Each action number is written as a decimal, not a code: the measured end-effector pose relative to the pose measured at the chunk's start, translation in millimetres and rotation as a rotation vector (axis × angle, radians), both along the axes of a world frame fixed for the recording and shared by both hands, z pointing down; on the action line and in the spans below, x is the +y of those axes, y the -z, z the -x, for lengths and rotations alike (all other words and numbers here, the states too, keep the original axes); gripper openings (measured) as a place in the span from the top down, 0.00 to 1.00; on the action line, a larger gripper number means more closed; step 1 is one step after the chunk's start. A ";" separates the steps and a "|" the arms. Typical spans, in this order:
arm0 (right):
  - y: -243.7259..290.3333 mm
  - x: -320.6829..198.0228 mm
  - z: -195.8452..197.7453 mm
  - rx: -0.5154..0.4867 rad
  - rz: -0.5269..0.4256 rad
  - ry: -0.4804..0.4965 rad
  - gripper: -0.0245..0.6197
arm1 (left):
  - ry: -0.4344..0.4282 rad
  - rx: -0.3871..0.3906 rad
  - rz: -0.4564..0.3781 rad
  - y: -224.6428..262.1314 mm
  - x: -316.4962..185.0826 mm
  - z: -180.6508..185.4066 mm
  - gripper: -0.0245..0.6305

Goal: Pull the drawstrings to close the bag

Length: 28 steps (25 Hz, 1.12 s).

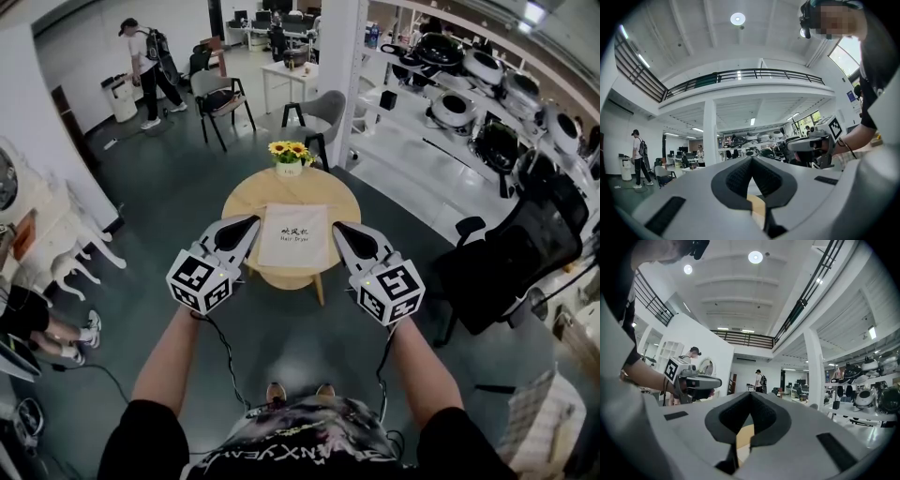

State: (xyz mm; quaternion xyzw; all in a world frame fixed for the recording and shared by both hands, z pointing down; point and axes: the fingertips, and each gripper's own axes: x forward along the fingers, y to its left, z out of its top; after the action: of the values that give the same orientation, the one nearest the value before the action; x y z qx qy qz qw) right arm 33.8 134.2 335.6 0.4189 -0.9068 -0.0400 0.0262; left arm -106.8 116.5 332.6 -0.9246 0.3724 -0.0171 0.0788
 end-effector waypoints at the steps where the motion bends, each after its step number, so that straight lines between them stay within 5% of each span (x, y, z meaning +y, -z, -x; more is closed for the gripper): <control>1: 0.0 -0.6 -0.3 0.001 0.000 0.000 0.96 | 0.001 0.000 -0.001 0.4 -0.6 -0.1 0.95; 28: -8.0 -11.2 -5.0 -0.011 0.009 -0.013 0.95 | 0.017 -0.020 0.029 -13.7 -16.5 -1.9 0.94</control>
State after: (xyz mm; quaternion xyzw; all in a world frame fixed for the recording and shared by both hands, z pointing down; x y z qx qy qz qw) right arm 38.8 123.0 343.6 0.4249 -0.9043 -0.0335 0.0232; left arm -104.9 99.9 346.4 -0.9222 0.3791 -0.0326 0.0691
